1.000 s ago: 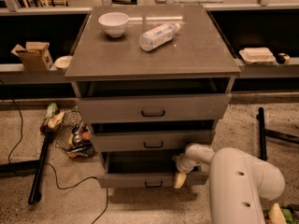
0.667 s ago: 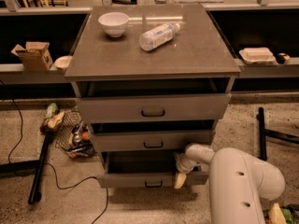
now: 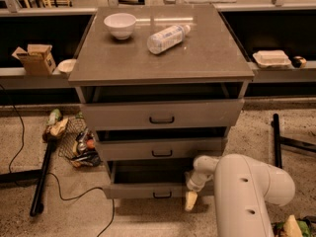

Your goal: Open bottom drawer

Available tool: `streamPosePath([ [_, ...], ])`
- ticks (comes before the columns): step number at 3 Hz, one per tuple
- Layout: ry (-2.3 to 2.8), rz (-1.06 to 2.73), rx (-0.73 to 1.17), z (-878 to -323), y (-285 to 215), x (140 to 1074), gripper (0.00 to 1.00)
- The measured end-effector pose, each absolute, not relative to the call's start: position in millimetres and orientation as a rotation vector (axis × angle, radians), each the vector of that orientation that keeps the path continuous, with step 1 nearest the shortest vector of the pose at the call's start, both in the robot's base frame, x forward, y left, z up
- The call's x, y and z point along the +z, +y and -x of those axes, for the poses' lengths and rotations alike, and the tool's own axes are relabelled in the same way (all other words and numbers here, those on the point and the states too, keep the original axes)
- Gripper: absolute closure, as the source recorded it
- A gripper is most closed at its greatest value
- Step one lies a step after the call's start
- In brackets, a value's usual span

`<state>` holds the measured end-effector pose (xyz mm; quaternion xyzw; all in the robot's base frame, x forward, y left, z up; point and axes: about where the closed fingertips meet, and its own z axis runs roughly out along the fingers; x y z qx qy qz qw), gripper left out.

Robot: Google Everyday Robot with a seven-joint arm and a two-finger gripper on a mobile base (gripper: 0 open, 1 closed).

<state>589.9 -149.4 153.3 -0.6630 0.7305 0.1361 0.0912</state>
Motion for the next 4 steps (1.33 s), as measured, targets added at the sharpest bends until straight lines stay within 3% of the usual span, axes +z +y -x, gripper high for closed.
streamPosePath([
  [1, 2.251, 1.96, 0.437, -560, -155, 159, 0.18],
  [3, 2.299, 1.92, 0.442, -518, -159, 162, 0.65],
  [4, 2.291, 1.887, 0.433, -510, -161, 165, 0.63],
])
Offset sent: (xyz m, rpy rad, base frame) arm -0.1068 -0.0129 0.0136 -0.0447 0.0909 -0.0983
